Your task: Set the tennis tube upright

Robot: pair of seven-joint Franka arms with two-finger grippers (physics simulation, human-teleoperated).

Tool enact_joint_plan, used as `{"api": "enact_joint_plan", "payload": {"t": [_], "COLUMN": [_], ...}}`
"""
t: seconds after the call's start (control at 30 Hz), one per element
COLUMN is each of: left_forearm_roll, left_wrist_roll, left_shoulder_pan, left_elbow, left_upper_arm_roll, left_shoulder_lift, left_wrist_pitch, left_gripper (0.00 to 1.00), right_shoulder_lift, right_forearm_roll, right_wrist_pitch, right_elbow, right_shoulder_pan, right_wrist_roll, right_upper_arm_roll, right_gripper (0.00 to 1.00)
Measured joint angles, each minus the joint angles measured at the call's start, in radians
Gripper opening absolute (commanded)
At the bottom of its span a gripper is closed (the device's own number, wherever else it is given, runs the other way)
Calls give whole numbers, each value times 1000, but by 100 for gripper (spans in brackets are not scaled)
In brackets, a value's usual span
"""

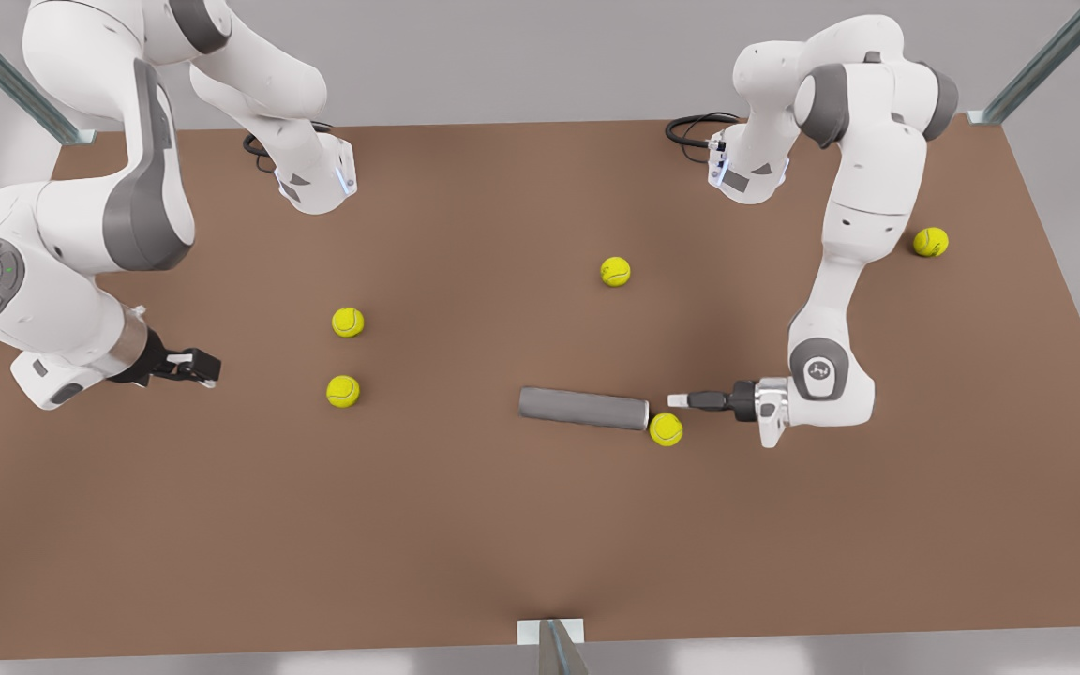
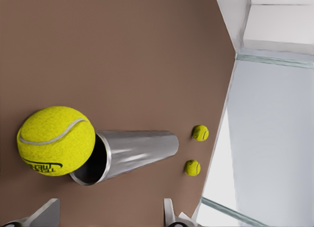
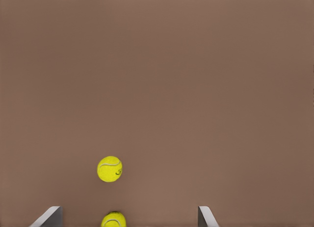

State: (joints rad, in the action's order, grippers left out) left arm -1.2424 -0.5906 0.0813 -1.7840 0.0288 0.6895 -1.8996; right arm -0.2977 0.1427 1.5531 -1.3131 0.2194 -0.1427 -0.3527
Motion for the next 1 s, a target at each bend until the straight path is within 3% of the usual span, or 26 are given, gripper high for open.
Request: {"api": "enact_joint_plan", "payload": {"t": [0.6,1.0], "left_forearm_roll": [-125,-126], "left_wrist_roll": [-29,-90], "left_shoulder_pan": [5,6], "left_elbow": [90,76], "left_upper_arm_roll": [36,45], "left_shoulder_lift": [115,109], "left_wrist_pitch": [-52,-34], "left_gripper": [100,100], "right_shoulder_lift": [0,-6], "right_forearm_roll": [5,14], "right_wrist_pitch": [4,7], "right_elbow": [3,3], "right_shoulder_pan": [14,5], "right_wrist_roll": [2,0], "right_upper_arm_roll": [3,4], "right_gripper": [100,100]}}
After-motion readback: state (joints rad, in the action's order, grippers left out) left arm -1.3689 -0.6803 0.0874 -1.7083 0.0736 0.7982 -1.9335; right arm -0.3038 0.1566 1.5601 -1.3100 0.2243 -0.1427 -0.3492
